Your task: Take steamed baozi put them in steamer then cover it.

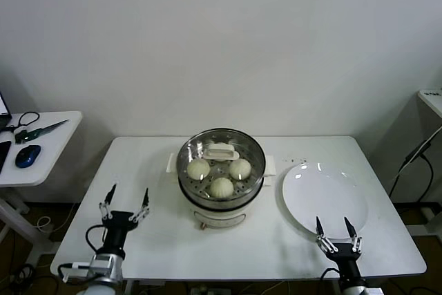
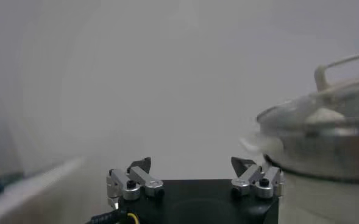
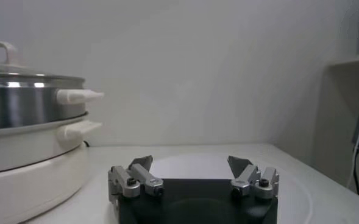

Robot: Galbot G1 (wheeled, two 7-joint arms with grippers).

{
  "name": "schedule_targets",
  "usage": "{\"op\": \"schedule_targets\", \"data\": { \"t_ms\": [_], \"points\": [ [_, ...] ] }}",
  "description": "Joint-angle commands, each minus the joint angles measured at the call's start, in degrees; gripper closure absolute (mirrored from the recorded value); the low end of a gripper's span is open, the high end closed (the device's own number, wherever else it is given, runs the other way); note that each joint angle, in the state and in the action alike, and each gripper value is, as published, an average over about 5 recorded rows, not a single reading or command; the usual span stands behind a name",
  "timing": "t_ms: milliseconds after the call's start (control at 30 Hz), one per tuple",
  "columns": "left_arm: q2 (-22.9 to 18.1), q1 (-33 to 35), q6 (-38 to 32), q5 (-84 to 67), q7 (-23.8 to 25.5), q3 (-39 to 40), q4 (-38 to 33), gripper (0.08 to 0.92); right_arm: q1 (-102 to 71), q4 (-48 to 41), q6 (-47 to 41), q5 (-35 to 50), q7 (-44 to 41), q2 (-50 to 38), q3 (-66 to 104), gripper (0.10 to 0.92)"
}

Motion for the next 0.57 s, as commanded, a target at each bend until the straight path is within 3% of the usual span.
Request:
{"op": "schedule_targets", "data": {
  "t_ms": [33, 167, 567],
  "points": [
    [0.3, 3.7, -8.9, -9.7, -1.9, -3.1, 6.9, 0.177, 0.3, -1.0, 0.4, 0.2, -0.6, -0.2, -0.3, 0.203],
    [-1.1, 2.9, -10.3, -8.4, -0.7, -1.4, 10.2, 0.177, 0.3, -1.0, 0.5, 0.1, -0.6, -0.2, -0.4, 0.203],
    [-0.9, 3.0, -9.5, -8.7, 1.1, -1.1, 9.2, 0.177, 0.3, -0.8, 0.7, -0.6, -0.6, 0.3, -0.7, 0.203]
  ]
}}
